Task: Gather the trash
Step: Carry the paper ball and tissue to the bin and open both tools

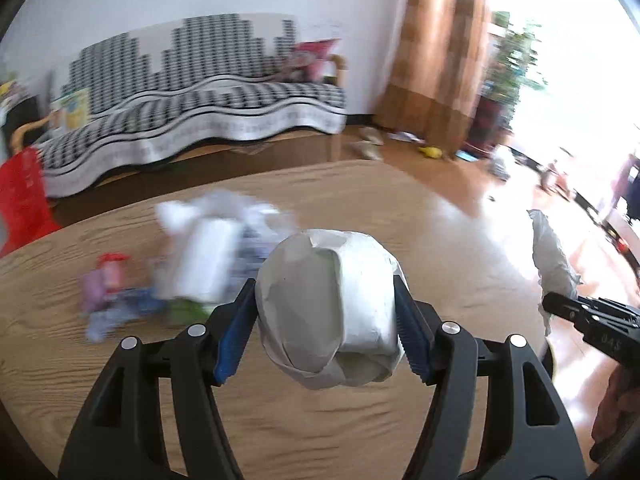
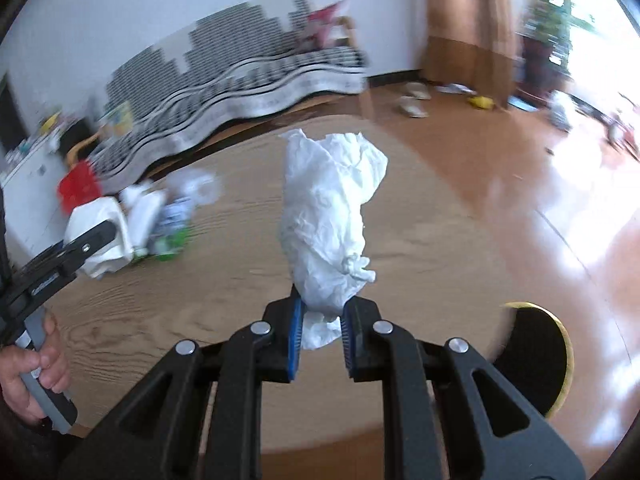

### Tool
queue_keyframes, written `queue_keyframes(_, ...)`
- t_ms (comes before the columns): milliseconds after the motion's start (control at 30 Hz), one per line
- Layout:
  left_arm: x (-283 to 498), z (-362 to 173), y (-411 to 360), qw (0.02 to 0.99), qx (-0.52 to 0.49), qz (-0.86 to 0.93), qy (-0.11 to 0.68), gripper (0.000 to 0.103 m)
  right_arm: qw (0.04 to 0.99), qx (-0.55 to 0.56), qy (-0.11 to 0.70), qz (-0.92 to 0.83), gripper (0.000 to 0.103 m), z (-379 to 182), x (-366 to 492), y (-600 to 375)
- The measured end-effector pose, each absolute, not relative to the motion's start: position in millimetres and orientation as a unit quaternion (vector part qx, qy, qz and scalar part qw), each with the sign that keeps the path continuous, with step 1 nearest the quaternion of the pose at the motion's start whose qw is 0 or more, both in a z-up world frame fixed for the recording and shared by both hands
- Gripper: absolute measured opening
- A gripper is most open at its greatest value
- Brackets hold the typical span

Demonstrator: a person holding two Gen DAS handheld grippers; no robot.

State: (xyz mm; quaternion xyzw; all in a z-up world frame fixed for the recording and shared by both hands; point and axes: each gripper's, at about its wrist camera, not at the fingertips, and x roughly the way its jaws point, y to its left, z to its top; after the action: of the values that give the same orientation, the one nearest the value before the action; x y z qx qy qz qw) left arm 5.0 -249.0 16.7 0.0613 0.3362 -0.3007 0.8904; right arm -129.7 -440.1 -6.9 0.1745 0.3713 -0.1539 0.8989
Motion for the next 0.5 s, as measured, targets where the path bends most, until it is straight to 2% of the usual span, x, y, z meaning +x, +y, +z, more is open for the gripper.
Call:
queue_keyframes(233, -63.9, 9.4, -359.7, 0.852, 0.084, -0.393, 0.335, 0.064, 0.862, 0.211, 0.377, -0.263, 0.017, -32.6, -235.5, -540.7)
queue_keyframes(500, -140.8, -21.3, -458.7, 0.8, 0.127, -0.475, 0.345, 0.064, 0.794, 0.27, 0.442, -0.318, 0.017, -90.0, -302.0, -615.5)
